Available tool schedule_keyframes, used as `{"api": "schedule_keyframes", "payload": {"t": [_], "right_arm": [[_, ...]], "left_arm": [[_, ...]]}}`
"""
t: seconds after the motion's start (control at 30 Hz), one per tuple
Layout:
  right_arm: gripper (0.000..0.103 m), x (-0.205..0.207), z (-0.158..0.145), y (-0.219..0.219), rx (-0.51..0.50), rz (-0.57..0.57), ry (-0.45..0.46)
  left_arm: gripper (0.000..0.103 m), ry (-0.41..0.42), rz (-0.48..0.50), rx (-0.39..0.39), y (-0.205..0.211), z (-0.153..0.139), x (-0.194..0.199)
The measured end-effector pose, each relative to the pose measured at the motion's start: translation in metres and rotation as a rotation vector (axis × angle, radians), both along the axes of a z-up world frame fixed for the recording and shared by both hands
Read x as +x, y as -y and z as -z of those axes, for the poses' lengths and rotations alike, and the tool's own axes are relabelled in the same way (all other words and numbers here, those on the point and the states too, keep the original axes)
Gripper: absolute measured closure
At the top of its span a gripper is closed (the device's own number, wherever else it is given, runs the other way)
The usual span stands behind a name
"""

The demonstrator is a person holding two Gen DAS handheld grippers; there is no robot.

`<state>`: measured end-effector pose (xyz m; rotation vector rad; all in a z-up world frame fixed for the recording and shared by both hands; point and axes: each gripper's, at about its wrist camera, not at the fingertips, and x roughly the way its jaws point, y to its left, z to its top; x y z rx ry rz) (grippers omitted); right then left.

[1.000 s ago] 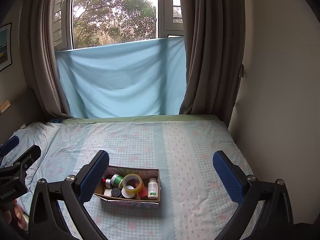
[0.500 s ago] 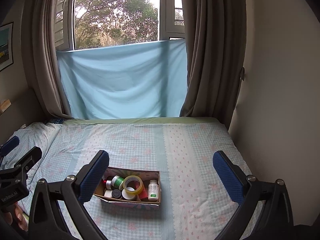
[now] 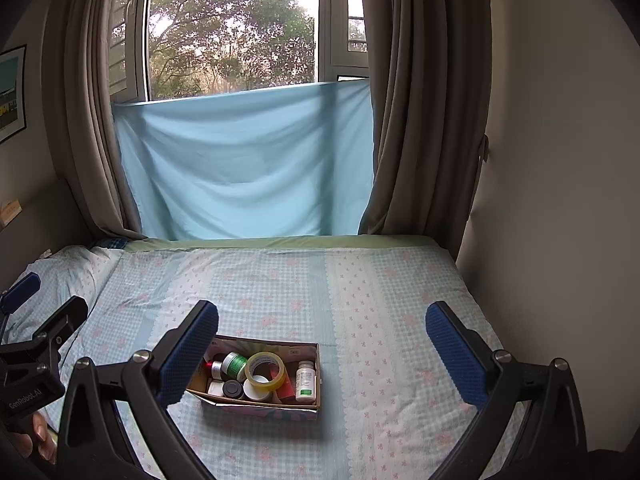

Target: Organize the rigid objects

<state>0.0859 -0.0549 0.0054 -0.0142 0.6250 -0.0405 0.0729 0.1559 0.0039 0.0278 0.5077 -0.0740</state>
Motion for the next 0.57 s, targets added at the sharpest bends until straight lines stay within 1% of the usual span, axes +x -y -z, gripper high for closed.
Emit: {"api": "schedule_keyframes", "payload": {"t": [0.1,0.27,0.4,0.57], "right_arm": [[0.000,0.001,-0.001,0.000,0.000,-0.002,0.000],[0.000,0.005,-0.001,-0.001,0.004,-0.001,0.001],[0.000,0.013,0.002,-0.003,0.004,0.009,-0.006],[0.000,0.032,0.008,-0.008,-0.005,0.034,-0.045]], "left_arm": [[0.000,0.006,0.011,-0.006,0.000,0.001,0.000],[0.000,0.019,-0.002,-0.018,-0.004,0.001,0.005],[0.000,-0.016,0.012,-0.046,-0.009,0.007,0.018],[0.000,-0.044,0.026,-0.044,-0.012,0.021,0.037]]}}
